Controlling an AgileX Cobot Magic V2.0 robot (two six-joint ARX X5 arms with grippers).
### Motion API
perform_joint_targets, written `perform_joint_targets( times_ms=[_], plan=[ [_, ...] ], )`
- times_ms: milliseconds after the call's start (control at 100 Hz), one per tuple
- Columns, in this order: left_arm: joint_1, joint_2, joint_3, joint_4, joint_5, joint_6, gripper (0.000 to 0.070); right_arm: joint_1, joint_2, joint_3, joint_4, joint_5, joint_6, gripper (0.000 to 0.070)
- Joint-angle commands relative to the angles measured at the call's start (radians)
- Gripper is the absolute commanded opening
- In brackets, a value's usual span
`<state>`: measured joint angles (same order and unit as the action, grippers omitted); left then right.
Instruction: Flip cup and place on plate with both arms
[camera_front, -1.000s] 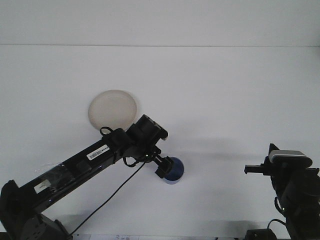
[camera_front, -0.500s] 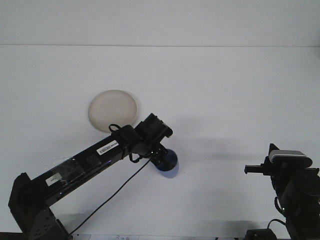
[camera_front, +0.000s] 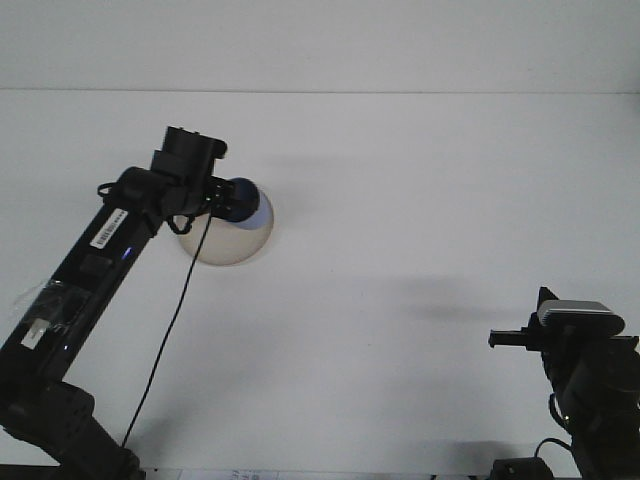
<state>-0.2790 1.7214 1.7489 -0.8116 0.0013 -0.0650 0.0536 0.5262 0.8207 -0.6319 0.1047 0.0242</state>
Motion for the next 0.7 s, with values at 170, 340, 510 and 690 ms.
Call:
perform_joint_targets(
  times_ms=[170,340,510,690],
  plan=[
    [0.098,0.092,0.022,-0.004,0.001,0.01,0.0013,0.001,0.006,0.01,0.011,0.0,0.014,0.0],
    [0.111,0.171,0.022,-0.003,0.001,0.01,0.0016,0.001,0.006,0.01,0.011,0.0,0.014,0.0],
    [0.111,0.22,0.022,0.003,0.001,0.008,0.002,0.001,0.006,0.01,0.011,0.0,0.021,0.0],
    [0.111,0.224,0.024,0.014,0.001,0.008,0.0424,0.001,0.006,0.01,0.011,-0.002,0.036,0.0]
  ],
)
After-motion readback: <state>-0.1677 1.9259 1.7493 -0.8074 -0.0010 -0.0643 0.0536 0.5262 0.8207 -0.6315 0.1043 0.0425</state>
